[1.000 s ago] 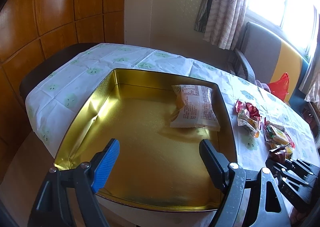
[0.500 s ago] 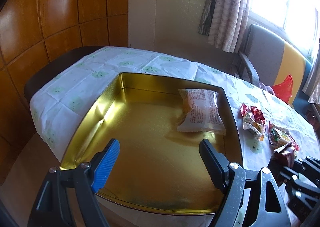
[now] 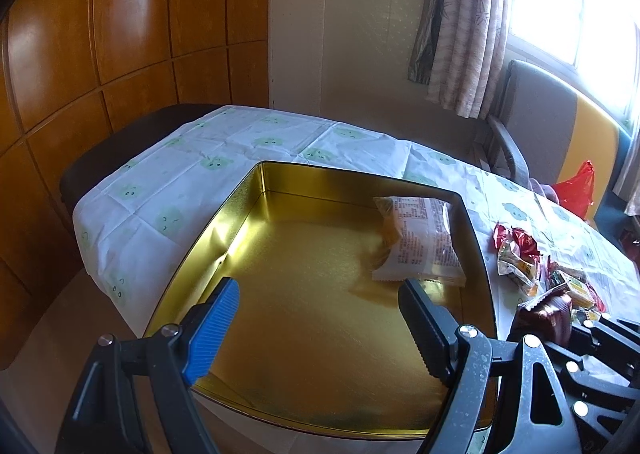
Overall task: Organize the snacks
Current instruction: 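Carry the dark red wrapper over the gold tin and release it with the right gripper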
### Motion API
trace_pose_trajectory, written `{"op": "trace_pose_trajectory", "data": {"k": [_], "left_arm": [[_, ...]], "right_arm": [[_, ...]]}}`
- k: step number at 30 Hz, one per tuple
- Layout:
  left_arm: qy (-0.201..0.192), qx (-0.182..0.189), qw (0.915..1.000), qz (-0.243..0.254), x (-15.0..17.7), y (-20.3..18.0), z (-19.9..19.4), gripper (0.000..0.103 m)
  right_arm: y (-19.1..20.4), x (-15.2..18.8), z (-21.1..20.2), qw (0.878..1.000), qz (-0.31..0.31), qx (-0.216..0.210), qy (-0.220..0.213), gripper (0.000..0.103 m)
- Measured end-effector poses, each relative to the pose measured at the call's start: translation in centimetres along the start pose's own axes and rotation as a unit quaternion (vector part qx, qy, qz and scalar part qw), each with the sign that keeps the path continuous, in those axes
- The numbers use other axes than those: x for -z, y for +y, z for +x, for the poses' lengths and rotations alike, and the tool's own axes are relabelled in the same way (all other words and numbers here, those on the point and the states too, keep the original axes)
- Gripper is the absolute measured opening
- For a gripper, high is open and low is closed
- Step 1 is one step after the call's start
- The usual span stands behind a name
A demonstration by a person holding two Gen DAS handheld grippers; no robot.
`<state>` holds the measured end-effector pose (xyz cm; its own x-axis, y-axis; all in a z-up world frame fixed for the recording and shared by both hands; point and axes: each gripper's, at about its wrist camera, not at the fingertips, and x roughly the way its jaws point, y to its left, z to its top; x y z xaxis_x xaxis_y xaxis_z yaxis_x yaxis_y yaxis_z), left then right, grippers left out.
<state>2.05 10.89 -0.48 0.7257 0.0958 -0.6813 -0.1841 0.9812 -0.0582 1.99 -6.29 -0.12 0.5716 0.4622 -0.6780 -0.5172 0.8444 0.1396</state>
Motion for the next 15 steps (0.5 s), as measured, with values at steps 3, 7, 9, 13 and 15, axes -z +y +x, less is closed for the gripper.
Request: {"op": "trace_pose_trajectory", "data": {"k": [3, 7, 9, 13, 15], "left_arm": [[0.0, -0.003, 1.0, 0.0, 0.0, 0.0, 0.1, 0.082], [0.001, -0.007, 1.0, 0.0, 0.1, 0.2, 0.4, 0.082], [0.001, -0.008, 1.0, -0.001, 0.1, 0.2, 0.5, 0.082], [-0.009, -0.016, 0.9998, 0.01, 0.1, 0.0, 0.4, 0.082], [-0.016, -0.019, 0.9996, 0.014, 0.1, -0.2, 0.2, 0.082]], "right_arm": [[0.3, -0.3, 0.7, 1.0, -0.001, -0.006, 0.005, 0.023], [0.4, -0.8, 2.3, 1.0, 0.005, -0.008, 0.016, 0.023], [0.2, -1.2, 3.5, 1.0, 0.008, 0.003, 0.023, 0.023], [-0.6, -1.7, 5.7, 0.999, 0.014, 0.018, 0.04, 0.025], [-0.9, -1.6, 6.2, 0.999, 0.022, 0.025, 0.042, 0.025]]}}
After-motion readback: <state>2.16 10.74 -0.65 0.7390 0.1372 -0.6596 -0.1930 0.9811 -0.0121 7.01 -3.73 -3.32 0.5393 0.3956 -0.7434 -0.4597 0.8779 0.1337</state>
